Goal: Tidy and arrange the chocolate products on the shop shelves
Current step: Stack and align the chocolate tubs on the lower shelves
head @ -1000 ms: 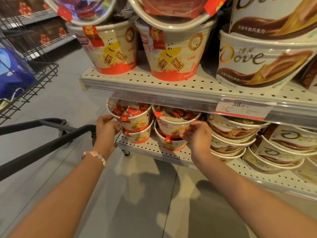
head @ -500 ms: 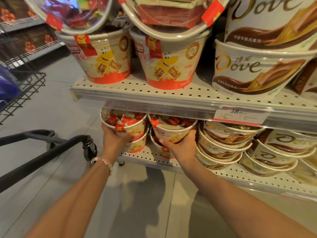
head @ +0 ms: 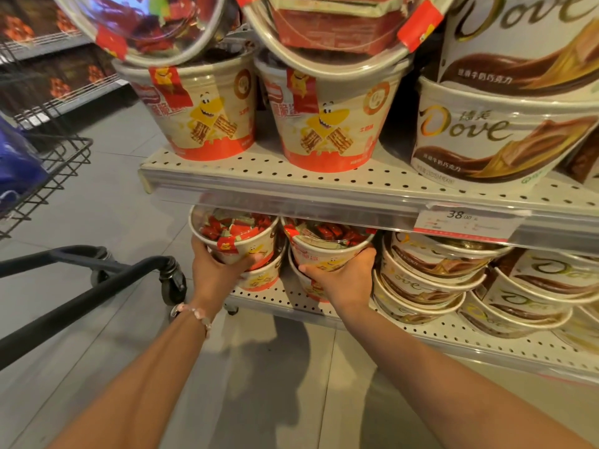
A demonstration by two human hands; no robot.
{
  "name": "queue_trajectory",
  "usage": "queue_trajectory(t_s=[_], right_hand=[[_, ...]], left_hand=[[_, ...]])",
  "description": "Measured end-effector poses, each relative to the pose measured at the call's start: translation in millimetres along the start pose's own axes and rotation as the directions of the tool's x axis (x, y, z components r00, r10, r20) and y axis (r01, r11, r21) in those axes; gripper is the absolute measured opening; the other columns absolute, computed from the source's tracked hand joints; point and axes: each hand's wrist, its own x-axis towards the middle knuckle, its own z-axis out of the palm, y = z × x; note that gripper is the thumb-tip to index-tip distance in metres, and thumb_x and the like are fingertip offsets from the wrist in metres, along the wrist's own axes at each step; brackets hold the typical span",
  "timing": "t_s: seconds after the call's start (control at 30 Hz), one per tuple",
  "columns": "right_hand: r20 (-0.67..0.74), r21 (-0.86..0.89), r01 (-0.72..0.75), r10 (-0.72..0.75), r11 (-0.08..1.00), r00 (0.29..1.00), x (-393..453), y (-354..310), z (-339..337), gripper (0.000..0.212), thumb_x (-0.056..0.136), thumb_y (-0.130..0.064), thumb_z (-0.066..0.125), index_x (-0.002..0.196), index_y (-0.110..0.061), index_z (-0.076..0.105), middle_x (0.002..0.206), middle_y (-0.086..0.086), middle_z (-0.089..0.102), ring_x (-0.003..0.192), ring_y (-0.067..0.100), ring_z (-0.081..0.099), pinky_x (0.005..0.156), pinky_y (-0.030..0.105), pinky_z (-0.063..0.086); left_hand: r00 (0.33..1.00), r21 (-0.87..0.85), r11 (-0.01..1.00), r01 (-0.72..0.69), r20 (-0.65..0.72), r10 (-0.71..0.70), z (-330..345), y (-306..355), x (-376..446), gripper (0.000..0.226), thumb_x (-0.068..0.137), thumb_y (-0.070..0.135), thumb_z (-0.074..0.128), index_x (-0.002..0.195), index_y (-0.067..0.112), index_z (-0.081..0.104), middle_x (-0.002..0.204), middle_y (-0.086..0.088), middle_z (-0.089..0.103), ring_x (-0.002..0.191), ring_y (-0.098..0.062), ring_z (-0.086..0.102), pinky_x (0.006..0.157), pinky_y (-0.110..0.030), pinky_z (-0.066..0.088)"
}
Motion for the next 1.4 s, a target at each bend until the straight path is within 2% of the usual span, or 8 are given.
queue_trajectory(t_s=[0.47,0.6,0.73,0.87,0.97,1.1,1.27,1.4], right_hand=[[0.192,0.199,-0.024,-0.015,0.980,0.981,-24.3,-34.5,-34.4,0.081,0.062,-0.022,0.087,0.127,-0.013,0.040,0.125,0.002,0.056,0.118,0.018,0.053,0.103,0.038,0.042],[0.386,0.248,-0.128,0.024,0.960,0.922,-45.6,-58.6,-62.3,0.035,0.078,-0.013,0.072,0.104,-0.026,0.052,0.114,-0.001,0.061,0.105,0.016,0.057,0.090,0.031,0.044],[0.535,0.269,-0.172,0.001,0.948,0.845,-61.0,-88.4,-93.8,0.036,0.084,-0.012,0.065,0.115,-0.022,0.050,0.111,-0.007,0.057,0.100,0.008,0.054,0.080,0.020,0.039],[0.388,0.295,0.185,-0.294,0.937,0.874,-64.2,-131.6,-119.5,0.050,0.082,-0.006,0.064,0.122,-0.026,0.042,0.117,-0.012,0.050,0.114,0.008,0.050,0.086,0.018,0.048],[0.154,0.330,0.422,-0.489,0.844,0.859,-57.4,-163.2,-130.0,0.068,0.080,-0.006,0.068,0.137,-0.014,0.031,0.132,-0.003,0.043,0.122,0.006,0.044,0.104,0.022,0.038],[0.054,0.448,0.300,-0.360,0.842,0.931,-45.7,-204.5,-133.7,0.078,0.081,-0.010,0.069,0.142,-0.010,0.020,0.134,0.002,0.036,0.118,0.009,0.043,0.105,0.034,0.040],[0.153,0.490,0.110,-0.209,0.865,0.966,-34.4,-235.0,-137.9,0.070,0.089,-0.017,0.060,0.144,-0.010,0.017,0.113,-0.007,0.047,0.082,-0.005,0.056,0.061,0.004,0.045],[0.163,0.445,0.097,-0.187,0.890,0.969,-20.5,-241.5,-139.8,0.054,0.093,-0.022,0.055,0.137,-0.010,0.027,0.088,-0.013,0.055,0.075,0.001,0.058,0.079,0.030,0.051]], left_hand=[[0.993,-0.041,0.992,0.121,0.007,-0.120,-0.9,33.8,-26.7,0.088,0.065,0.021,0.082,0.136,0.025,0.032,0.108,0.021,0.047,0.089,0.008,0.047,0.067,-0.009,0.042],[0.984,-0.072,0.981,0.180,0.015,-0.180,-2.1,57.9,-51.5,0.089,0.064,0.031,0.081,0.137,0.021,0.031,0.111,0.013,0.044,0.089,0.002,0.048,0.071,-0.015,0.042],[0.970,-0.055,0.980,0.190,-0.142,-0.196,-7.3,95.9,-67.0,0.070,0.081,0.022,0.071,0.136,0.017,0.028,0.109,0.008,0.039,0.095,-0.007,0.045,0.077,-0.023,0.041],[0.976,-0.017,0.999,0.035,-0.216,-0.038,-22.9,148.2,-64.8,0.052,0.082,0.019,0.069,0.117,0.026,0.033,0.095,0.019,0.041,0.074,0.006,0.055,0.048,-0.004,0.041],[0.959,0.012,0.996,-0.091,-0.268,0.091,-37.4,193.4,-55.5,0.065,0.076,0.021,0.075,0.126,0.020,0.034,0.116,0.010,0.043,0.100,-0.003,0.048,0.073,-0.010,0.043],[0.936,-0.053,0.989,-0.138,-0.334,0.113,-53.2,242.8,-28.1,0.073,0.076,0.018,0.075,0.133,0.013,0.030,0.132,-0.007,0.039,0.114,-0.017,0.044,0.088,-0.026,0.038],[0.961,-0.140,0.987,-0.082,-0.272,0.041,-75.3,277.7,5.9,0.068,0.085,0.020,0.065,0.139,0.012,0.024,0.133,-0.008,0.042,0.111,-0.016,0.047,0.092,-0.031,0.042],[0.981,-0.177,0.983,-0.043,-0.196,0.008,-82.8,287.8,25.7,0.053,0.086,0.016,0.062,0.133,0.005,0.040,0.118,-0.012,0.062,0.105,-0.021,0.061,0.074,-0.025,0.048]])
